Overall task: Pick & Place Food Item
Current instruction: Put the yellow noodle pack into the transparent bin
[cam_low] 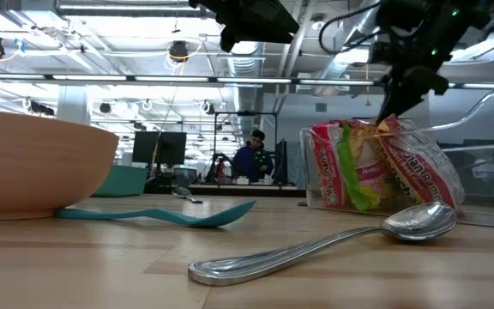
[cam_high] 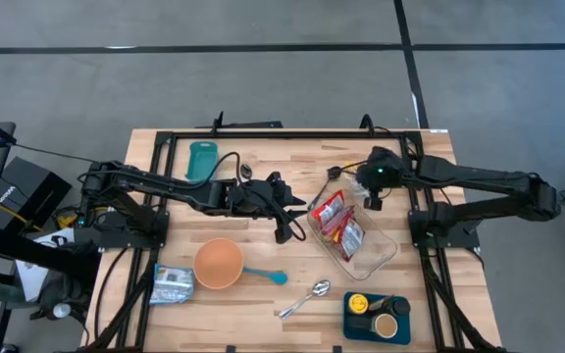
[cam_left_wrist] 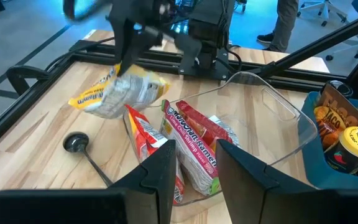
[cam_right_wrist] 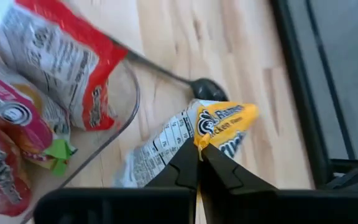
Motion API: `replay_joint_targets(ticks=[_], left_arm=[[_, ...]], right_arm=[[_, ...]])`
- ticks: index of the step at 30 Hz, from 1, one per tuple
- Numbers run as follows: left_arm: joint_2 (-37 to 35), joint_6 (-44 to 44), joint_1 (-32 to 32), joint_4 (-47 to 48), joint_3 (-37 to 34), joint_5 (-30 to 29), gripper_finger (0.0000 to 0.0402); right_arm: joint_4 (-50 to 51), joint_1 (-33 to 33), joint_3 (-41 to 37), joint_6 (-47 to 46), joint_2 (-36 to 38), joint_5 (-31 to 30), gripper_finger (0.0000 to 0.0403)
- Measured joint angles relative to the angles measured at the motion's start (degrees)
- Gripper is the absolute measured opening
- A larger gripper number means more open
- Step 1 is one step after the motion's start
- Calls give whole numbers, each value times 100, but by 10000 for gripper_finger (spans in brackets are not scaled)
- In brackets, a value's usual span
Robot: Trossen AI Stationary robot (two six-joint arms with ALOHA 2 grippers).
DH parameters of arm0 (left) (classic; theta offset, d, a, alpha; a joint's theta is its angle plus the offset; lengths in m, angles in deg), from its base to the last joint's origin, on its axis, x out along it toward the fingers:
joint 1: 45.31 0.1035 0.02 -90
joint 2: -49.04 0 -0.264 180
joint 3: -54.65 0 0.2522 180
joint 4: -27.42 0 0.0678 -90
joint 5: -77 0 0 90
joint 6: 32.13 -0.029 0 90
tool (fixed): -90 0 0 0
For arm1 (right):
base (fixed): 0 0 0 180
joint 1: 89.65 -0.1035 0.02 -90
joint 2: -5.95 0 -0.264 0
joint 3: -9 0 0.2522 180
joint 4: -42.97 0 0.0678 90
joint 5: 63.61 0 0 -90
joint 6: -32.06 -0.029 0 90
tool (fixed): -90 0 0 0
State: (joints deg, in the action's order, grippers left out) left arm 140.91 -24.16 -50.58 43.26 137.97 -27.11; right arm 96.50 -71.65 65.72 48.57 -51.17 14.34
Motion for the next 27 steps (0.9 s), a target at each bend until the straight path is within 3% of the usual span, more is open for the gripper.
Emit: replay_joint_targets(ticks=[27], left_arm=[[0, 2, 0, -1, 0, -1, 108]], right_arm=[[-915, 0, 0, -749, 1967, 134, 0]])
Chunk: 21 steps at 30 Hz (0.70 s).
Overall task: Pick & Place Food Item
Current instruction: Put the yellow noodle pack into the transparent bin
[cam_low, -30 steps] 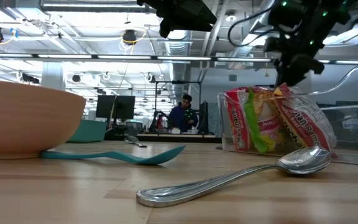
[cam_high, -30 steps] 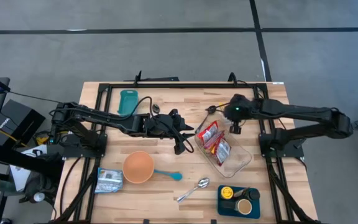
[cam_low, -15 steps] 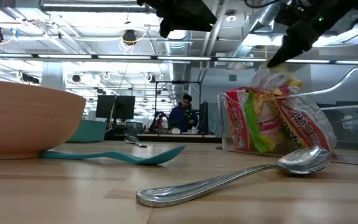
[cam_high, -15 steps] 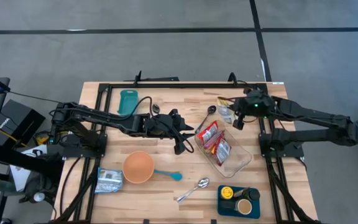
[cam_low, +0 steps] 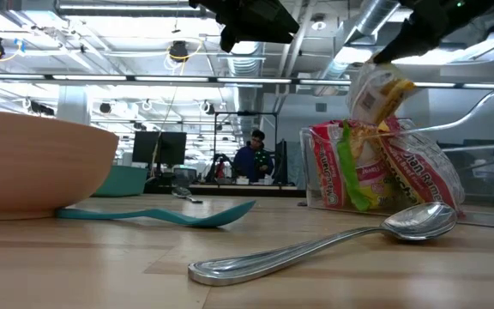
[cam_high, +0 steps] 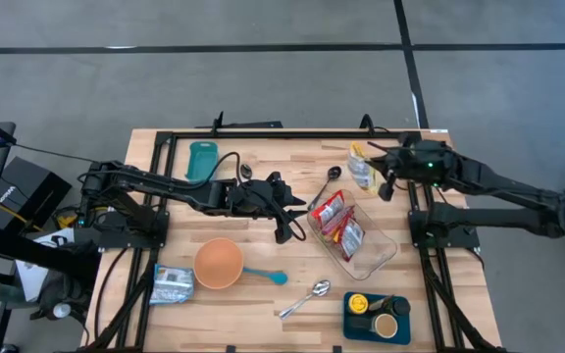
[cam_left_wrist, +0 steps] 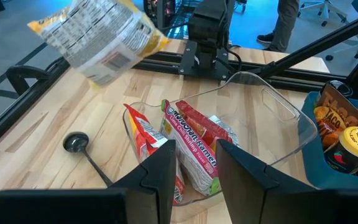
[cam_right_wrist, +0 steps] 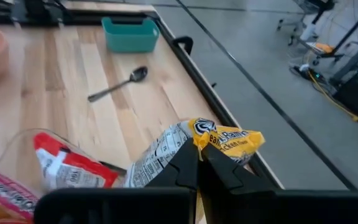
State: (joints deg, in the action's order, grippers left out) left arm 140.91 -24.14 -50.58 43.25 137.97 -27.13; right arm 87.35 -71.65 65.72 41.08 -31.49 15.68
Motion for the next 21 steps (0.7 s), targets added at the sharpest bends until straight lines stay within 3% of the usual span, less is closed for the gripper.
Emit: replay_joint_targets(ticks=[8, 21], left_arm=[[0, 0, 0, 1, -2, 1, 108], [0, 0, 0, 0, -2, 0, 108]], right_arm=[[-131, 0, 0, -4, 396, 758, 0], [-182, 0, 2, -6, 995, 3099, 0]])
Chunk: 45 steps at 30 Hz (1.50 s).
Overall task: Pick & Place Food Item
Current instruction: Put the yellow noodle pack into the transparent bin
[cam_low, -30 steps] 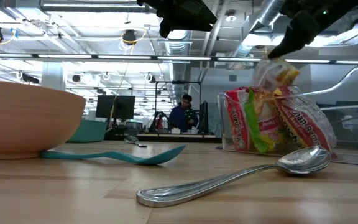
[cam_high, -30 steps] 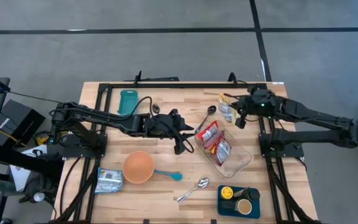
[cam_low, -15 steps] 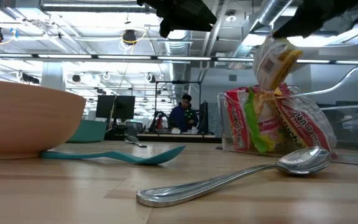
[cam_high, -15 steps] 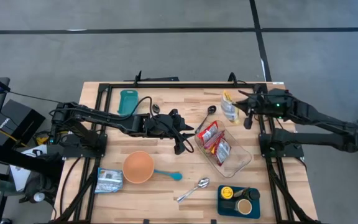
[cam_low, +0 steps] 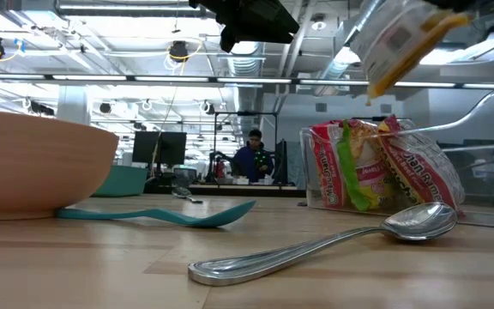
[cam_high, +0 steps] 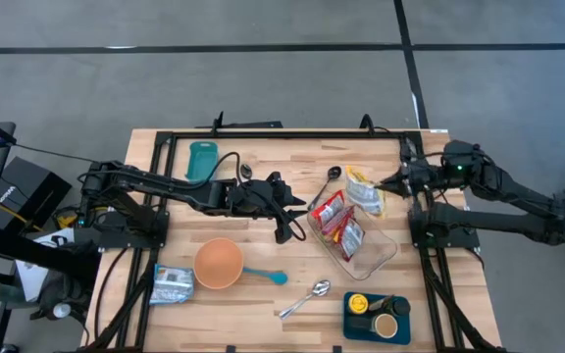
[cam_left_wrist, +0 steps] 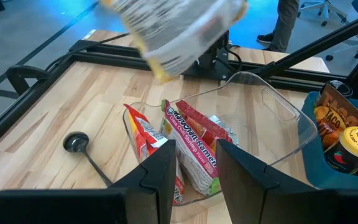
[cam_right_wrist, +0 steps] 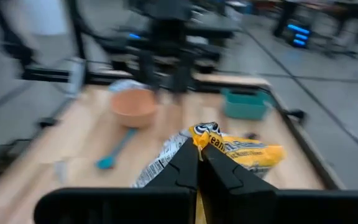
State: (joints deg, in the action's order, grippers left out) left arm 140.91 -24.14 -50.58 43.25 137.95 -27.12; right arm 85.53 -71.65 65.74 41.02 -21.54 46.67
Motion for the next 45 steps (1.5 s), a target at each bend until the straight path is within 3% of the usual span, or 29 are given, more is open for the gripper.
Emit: replay_joint_targets(ticks=[5, 10, 18, 37, 45], left_arm=[[0, 0, 0, 0, 1, 0, 108], [0, 0, 0, -2, 2, 0, 108], [0, 0, 0, -30, 0, 2, 108], [0, 0, 0, -105, 0, 2, 108], [0, 0, 0, -105, 0, 2, 108]], right_arm=[[147, 0, 2, -146, 180, 893, 0], [604, 0, 2, -299, 255, 1288, 0], [1255, 0, 2, -440, 250, 1291, 0], [1782, 0, 2, -3995, 239, 1284, 0], [1869, 0, 2, -4782, 239, 1070, 0]])
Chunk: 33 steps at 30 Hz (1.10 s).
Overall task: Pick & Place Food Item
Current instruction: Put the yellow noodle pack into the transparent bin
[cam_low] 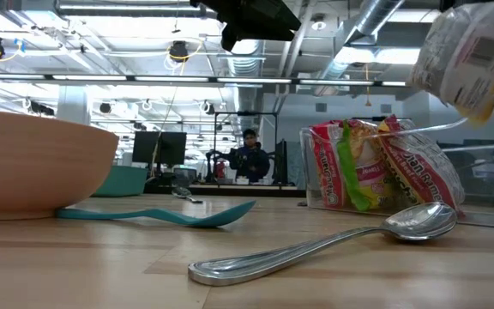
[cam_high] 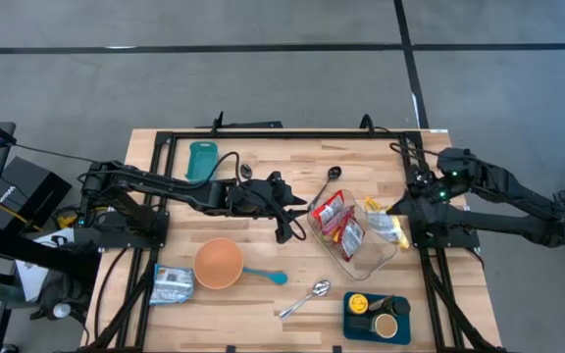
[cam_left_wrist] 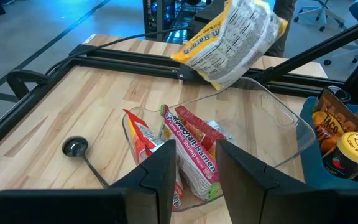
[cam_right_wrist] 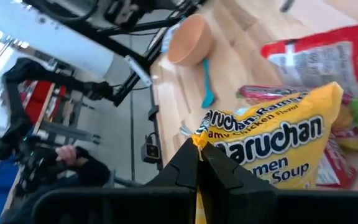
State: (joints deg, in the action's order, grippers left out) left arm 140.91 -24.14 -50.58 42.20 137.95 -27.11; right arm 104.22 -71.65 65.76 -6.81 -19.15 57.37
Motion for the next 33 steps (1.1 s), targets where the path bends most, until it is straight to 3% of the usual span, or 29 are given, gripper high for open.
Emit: replay_joint_targets(ticks=[15, 29, 33], left_arm=[[0, -1, 0, 0, 0, 0, 108], [0, 0, 0, 0, 0, 0, 108], [0, -1, 0, -2, 0, 0, 108]], right_arm=[[350, -6, 0, -473, 0, -244, 0], [-760, -502, -5, -1220, -306, -261, 0], [-754, -721, -4, -1432, -376, -555, 0]])
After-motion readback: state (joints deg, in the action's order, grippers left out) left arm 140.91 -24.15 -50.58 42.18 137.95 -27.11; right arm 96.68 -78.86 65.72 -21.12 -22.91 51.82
